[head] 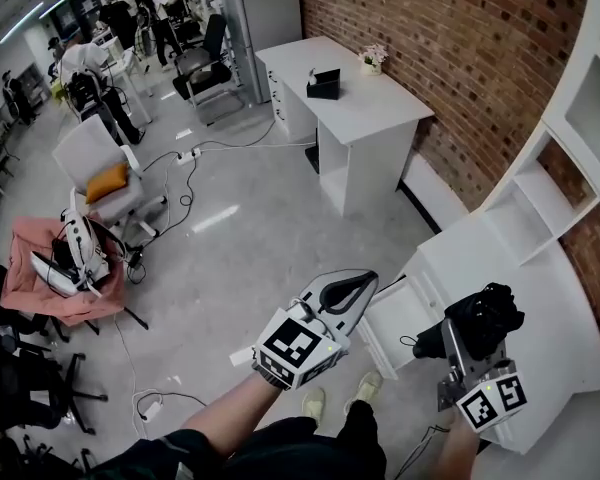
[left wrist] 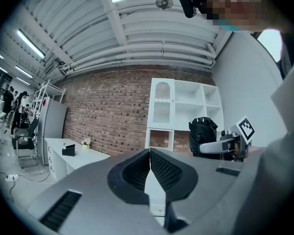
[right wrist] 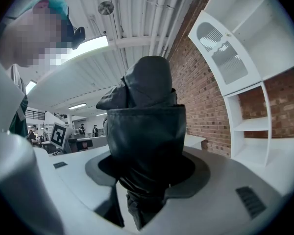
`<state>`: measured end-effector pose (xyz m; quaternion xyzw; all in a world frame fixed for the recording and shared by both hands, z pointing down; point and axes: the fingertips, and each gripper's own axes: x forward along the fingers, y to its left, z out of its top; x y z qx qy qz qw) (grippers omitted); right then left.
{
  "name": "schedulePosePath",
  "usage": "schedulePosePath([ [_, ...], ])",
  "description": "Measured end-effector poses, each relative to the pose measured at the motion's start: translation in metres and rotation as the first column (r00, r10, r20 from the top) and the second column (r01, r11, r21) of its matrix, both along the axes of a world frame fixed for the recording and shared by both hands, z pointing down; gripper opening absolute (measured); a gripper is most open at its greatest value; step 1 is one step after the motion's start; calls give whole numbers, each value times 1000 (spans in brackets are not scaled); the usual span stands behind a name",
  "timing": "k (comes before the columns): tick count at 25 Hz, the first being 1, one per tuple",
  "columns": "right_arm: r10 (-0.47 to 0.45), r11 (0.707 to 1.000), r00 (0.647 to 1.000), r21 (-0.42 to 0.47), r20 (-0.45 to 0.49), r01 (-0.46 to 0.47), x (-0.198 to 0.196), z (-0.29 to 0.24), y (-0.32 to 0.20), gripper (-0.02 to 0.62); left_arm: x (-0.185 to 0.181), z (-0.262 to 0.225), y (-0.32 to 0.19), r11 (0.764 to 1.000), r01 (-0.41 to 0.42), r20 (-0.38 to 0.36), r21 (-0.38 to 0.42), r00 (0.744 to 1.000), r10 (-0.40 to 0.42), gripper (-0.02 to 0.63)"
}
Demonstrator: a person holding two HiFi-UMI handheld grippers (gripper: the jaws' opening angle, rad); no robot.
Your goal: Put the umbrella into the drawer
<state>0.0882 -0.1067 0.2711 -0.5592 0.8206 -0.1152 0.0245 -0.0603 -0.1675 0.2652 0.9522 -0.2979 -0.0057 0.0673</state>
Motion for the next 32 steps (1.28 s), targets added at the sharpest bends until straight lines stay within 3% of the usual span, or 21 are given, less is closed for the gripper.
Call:
schedulePosePath([
  [16,-173,981,985,-92,-27,170,23,105,-99,233,27,82,-81,992,114,39,-55,993,-112,8],
  [21,-190,973,981,-138,-33,184,45,150,-126,233,52,121,-115,987,135,83,-85,988,-128,8],
  [27,-218,957,974,-209,-62,201,54,240,-139,233,72,189,-130,985,120,108,-120,988,-108,8],
  [32,-267,920,961,-316,-72,232,64,336,-144,233,94,260,-138,975,109,117,-191,989,-87,8],
])
